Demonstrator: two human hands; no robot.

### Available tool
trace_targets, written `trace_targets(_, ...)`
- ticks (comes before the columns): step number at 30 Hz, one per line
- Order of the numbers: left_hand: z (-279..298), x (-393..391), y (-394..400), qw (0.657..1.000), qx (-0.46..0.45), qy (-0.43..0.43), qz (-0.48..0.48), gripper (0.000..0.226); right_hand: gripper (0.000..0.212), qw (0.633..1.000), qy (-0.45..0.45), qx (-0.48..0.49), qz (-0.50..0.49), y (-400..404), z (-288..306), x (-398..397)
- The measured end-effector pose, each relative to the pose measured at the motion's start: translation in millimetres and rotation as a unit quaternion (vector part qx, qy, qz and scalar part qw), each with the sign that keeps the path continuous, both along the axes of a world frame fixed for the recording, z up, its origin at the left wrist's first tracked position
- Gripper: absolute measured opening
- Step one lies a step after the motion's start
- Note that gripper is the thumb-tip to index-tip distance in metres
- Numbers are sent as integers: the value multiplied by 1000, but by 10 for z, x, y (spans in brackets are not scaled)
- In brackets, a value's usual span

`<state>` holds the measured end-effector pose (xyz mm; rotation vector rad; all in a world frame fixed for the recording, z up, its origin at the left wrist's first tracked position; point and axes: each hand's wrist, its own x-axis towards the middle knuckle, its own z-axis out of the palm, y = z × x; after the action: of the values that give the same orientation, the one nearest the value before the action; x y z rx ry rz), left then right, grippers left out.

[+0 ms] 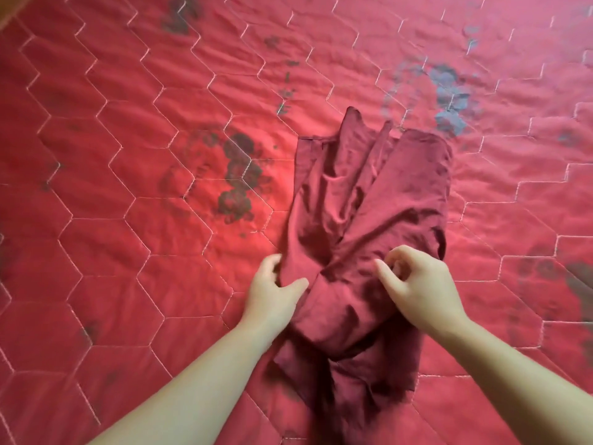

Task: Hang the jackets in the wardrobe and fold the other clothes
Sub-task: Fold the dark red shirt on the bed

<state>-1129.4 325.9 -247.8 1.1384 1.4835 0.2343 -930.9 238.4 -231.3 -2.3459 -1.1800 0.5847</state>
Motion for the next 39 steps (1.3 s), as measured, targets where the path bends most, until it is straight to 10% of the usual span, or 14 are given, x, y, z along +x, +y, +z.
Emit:
trace_targets(4,109,-61,-32,964,243,45,-100,52,41,991,-11,-94,90,-18,-42,-52)
trace_targets(14,159,-124,-260,845,325,198,-376,20,72,937,-137,-21,320,-492,-110,-583)
trace_targets(18,238,-203,-301,836,358,213,-358,20,43,928,-149,86,331,-799,-99,-757)
trace_targets(22,241,-224,-443,807,406,162,-396,28,31,954,-55,82,284,-1137,-82,-916)
trace_targets(24,215,-195,-490,765,383,163,-492,52,48,984,130,-67,99,-1195,5,-970)
trace_targets(27,184,-97,-471,727,334,201,-565,68,68,793,489,-241,-272,-1129,63,-965)
trace_targets(30,151,11,-409,710,353,200,-576,52,83,599,656,-203,-411,-1042,69,-912)
trace_targets(39,443,-73,-422,730,492,36,-474,19,27,440,747,106,-486,-622,142,-886)
